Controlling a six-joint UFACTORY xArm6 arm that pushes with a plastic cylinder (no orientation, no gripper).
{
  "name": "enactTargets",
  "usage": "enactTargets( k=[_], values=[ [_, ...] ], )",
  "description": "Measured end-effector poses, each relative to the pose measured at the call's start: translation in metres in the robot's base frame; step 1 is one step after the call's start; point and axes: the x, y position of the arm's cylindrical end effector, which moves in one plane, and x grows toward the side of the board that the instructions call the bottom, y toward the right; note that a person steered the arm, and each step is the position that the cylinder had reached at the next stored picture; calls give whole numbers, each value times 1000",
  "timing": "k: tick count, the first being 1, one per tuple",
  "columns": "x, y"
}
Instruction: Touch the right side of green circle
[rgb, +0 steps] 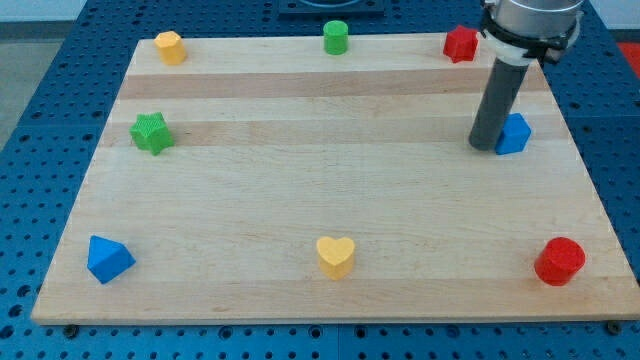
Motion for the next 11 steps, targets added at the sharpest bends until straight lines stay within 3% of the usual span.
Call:
enactTargets(
  k=[1,2,4,6,8,9,11],
  values=[
    [0,-8],
    [-21,-51],
    [-116,-63],
    [-184,-74],
    [-187,-99],
    [-215,-99],
    [-219,-149]
  ],
)
